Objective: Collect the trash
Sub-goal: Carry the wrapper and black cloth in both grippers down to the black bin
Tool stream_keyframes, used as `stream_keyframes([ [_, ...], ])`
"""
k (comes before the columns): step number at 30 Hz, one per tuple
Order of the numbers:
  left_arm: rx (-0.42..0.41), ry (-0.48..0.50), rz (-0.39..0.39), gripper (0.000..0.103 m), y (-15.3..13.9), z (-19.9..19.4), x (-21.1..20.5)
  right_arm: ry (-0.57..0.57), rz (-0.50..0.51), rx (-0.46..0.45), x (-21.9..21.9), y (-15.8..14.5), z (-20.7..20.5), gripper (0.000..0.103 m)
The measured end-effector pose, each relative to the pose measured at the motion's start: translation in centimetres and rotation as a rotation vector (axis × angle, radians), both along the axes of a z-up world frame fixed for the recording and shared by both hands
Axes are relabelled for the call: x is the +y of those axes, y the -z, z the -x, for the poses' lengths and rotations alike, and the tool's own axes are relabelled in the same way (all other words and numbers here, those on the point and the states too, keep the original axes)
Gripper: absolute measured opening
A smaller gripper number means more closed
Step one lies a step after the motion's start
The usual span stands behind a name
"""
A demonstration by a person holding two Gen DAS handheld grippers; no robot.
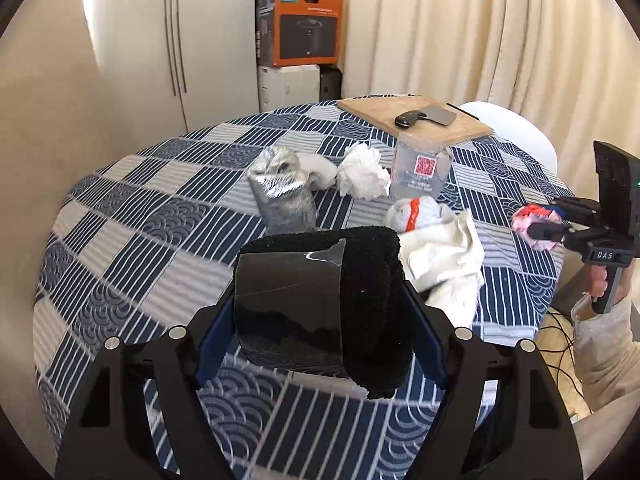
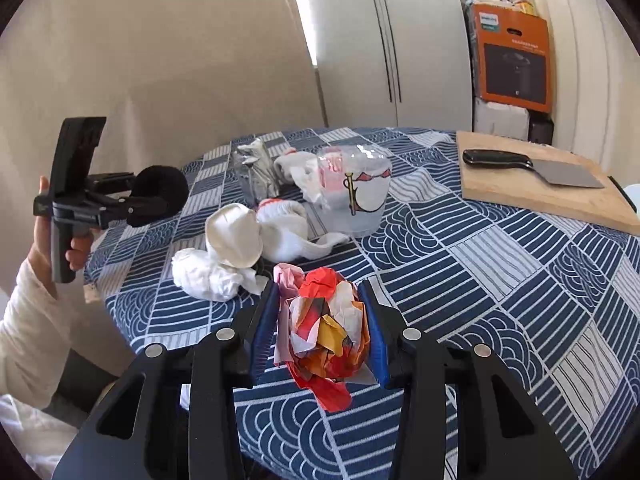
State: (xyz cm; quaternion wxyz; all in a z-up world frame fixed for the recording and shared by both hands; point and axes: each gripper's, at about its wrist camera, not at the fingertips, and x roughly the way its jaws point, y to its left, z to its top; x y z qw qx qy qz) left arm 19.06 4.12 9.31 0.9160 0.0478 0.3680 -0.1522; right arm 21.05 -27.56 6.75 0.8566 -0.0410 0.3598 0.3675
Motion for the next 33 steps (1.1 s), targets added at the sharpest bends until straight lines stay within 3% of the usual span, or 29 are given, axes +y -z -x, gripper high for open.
stream_keyframes([
  [10, -0.041, -0.061, -0.011, 0.076, 0.5, 6.1, 0.1, -0.082, 0.033, -0.060, -0.3, -1.6, 5.1, 0.038],
  [20, -0.099, -0.095, -0.054, 0.076, 0.4, 12.7, -2.3, -0.174, 0.050, -0.068, 0.3, -0.8, 9.4, 0.038],
  [33, -0.060, 0.020, -0.117, 0.076, 3.9, 17.8, -7.1, -0.271, 0.053, -0.049, 1.6, 1.5, 13.0, 0.038],
])
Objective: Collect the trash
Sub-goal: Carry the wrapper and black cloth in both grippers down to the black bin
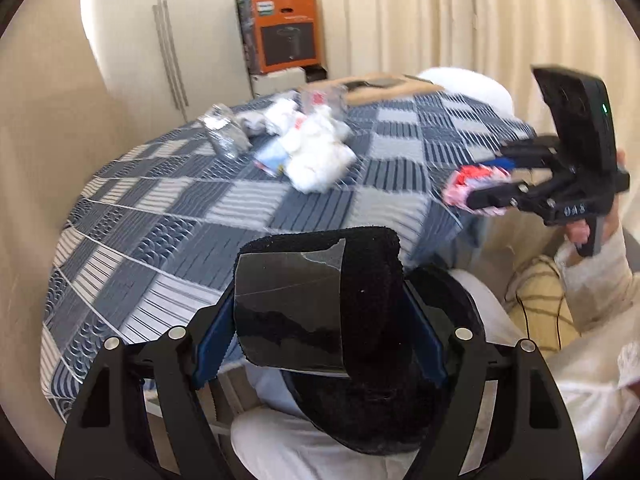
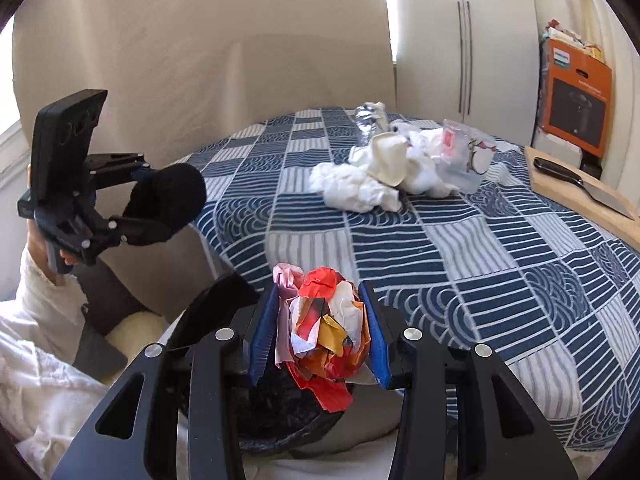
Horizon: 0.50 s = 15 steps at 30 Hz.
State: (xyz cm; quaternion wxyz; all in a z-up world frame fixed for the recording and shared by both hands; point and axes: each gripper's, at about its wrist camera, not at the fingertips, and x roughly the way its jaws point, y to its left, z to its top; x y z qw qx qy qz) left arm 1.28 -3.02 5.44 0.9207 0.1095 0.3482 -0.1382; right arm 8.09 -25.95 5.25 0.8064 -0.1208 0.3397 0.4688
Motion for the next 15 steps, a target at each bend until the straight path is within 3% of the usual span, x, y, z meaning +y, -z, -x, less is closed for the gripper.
stream_keyframes([
  [15, 0.218, 0.010, 0.012, 0.076, 8.6, -1.1, -1.4, -0.157, 0.139, 0.097, 4.4, 7.6, 3.3, 0.039],
])
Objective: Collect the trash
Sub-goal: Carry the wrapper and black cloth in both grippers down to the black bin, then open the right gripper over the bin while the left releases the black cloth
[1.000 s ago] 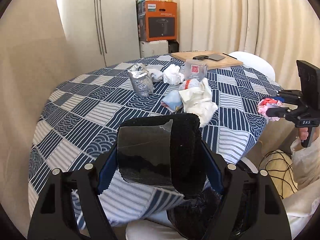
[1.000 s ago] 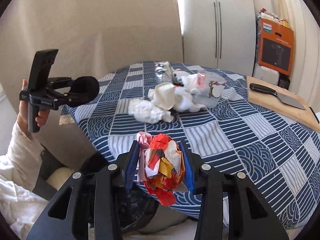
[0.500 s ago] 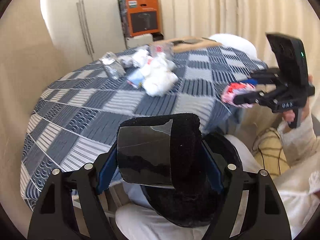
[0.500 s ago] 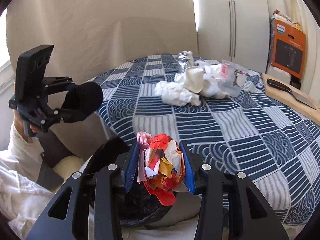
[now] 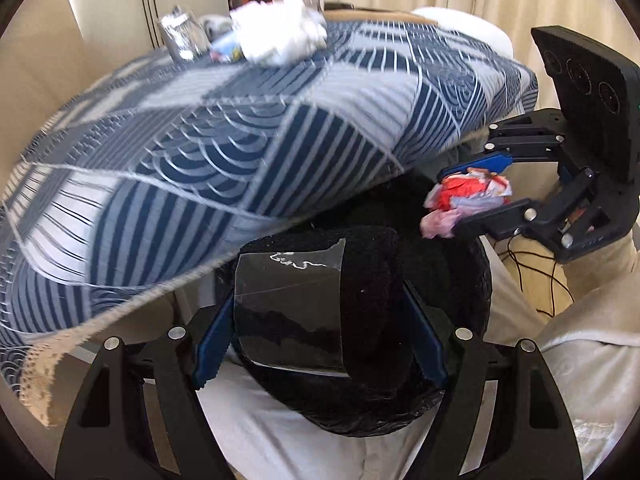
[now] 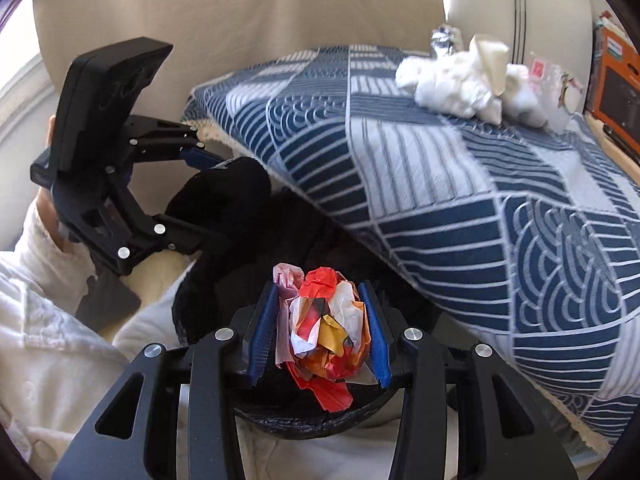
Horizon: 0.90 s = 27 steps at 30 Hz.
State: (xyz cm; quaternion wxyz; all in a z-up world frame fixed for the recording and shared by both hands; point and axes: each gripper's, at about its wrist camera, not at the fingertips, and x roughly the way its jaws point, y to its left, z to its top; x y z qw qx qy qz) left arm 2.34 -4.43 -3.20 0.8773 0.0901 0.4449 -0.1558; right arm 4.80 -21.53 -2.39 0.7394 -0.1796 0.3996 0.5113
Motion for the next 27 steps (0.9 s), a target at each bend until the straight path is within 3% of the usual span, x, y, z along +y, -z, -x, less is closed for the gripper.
stream_keyframes([
  [6, 0.067, 0.032, -0.045, 0.076, 2.7, -0.9, -0.8, -0.033, 0.097, 0.025, 2.0, 3.4, -0.2, 0.039],
  [10, 0.112, 0.064, -0.051, 0.076, 4.2, -1.6, -1.1, -0.040, 0.156, -0.020, 3.1, 5.3, -0.3, 0.039],
  [14, 0.171, 0.114, -0.117, 0.076, 6.2, -2.4, -1.9, -0.047, 0.217, -0.047, 4.1, 7.4, -0.7, 0.039],
  [20, 0.211, 0.187, -0.161, 0.078, 7.7, -2.9, -2.8, -0.075, 0.231, -0.084, 4.9, 7.8, -0.8, 0.040],
  [22, 0.214, 0.194, -0.140, 0.084, 7.8, -3.0, -2.8, -0.062, 0.236, -0.089, 4.9, 7.7, -1.2, 0.046],
  [24, 0.197, 0.189, -0.112, 0.087, 7.6, -3.0, -2.3, -0.051, 0.215, -0.076, 4.6, 7.4, -1.6, 0.062],
  [25, 0.190, 0.182, -0.094, 0.089, 7.4, -3.0, -2.1, -0.050, 0.200, -0.065, 4.5, 7.2, -1.6, 0.065],
  [27, 0.179, 0.154, -0.015, 0.096, 6.8, -3.0, -1.3, -0.052, 0.189, -0.078, 4.3, 6.8, -1.4, 0.076],
])
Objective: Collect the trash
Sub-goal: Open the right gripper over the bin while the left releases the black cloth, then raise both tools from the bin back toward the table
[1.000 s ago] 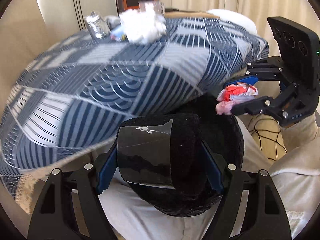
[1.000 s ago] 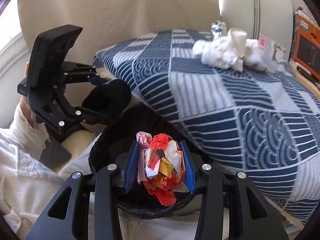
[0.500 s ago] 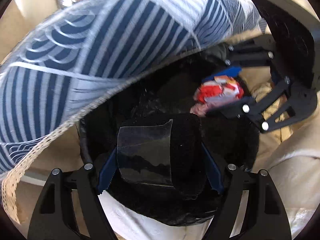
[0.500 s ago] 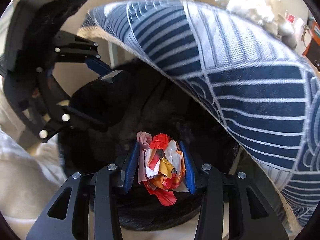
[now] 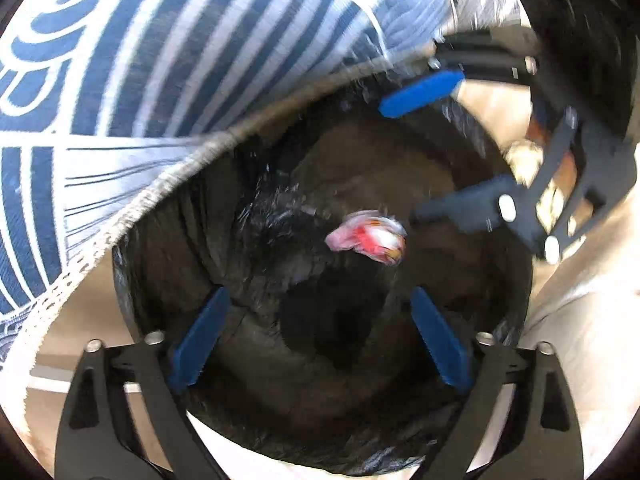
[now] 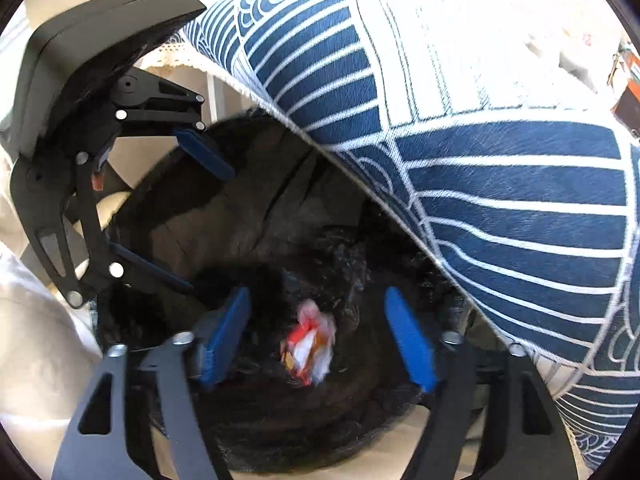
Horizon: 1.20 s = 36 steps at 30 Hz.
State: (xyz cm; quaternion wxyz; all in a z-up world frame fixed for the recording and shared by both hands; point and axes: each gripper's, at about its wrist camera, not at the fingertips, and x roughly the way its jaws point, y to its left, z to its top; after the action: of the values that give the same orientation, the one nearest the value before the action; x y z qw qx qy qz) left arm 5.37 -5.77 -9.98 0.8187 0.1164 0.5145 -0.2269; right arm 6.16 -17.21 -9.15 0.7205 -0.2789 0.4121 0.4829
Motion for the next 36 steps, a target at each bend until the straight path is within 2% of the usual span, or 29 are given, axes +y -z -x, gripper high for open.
stream_keyframes([
  [4, -0.032, -0.051, 0.063, 0.097, -0.7, 0.3, 1.2, -0.008, -0.018, 0.013, -0.8, -0.7, 0.4, 0.079],
  [6, -0.049, -0.066, 0.073, 0.097, -0.9, 0.4, 1.3, 0.008, -0.029, 0.023, -1.5, -0.9, 0.1, 0.084],
  [17, -0.169, -0.104, 0.099, 0.097, -3.4, 3.4, 1.4, 0.053, -0.146, 0.110, -3.0, -3.3, 0.3, 0.087],
  [27, -0.305, -0.121, 0.115, 0.097, -7.1, 5.7, 1.2, 0.096, -0.214, 0.030, -6.1, -6.7, 2.4, 0.087],
  [36, -0.380, -0.127, 0.107, 0.097, -9.5, 5.7, 1.3, 0.255, -0.263, -0.050, -9.3, -10.0, 1.9, 0.087],
])
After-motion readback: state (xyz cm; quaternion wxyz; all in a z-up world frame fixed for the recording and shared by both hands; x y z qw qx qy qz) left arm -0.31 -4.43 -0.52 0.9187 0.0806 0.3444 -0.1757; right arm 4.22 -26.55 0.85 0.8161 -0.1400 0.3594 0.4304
